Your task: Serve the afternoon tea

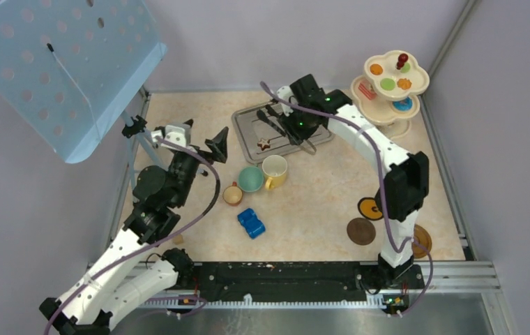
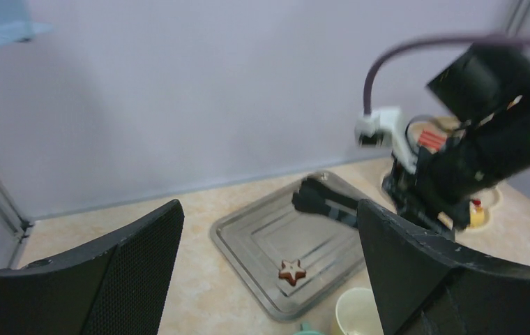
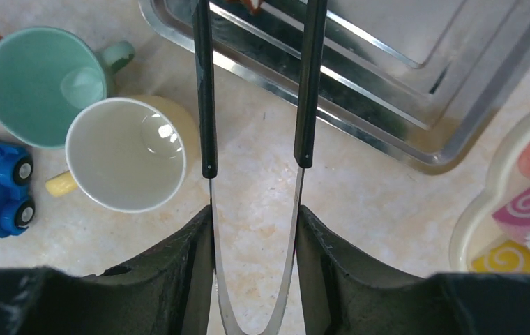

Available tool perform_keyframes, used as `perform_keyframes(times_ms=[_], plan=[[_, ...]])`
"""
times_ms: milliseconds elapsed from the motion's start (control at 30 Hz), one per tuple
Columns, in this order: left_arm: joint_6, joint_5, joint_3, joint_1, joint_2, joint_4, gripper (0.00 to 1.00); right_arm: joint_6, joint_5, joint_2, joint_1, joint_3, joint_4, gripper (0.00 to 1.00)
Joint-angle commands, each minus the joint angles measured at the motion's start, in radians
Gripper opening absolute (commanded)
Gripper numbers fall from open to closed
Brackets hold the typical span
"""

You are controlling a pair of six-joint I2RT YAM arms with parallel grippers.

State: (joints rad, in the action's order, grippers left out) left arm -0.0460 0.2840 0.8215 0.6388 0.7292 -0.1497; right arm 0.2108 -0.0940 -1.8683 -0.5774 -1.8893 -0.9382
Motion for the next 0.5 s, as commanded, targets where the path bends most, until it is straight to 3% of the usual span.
perform_keyframes(times_ms=[0,467], plan=[[-0.022,0.13,-0.043,-0.001,-0.068,-0.097,0.99,0.07,0.07,-0.074,-0.06,-0.096,-0.037,0.41],[0.0,0.08,-0.028,-0.028,-0.055,-0.082,0.99,0.113,0.182,-0.241,-0.098,-0.102,-0.05,0.47]])
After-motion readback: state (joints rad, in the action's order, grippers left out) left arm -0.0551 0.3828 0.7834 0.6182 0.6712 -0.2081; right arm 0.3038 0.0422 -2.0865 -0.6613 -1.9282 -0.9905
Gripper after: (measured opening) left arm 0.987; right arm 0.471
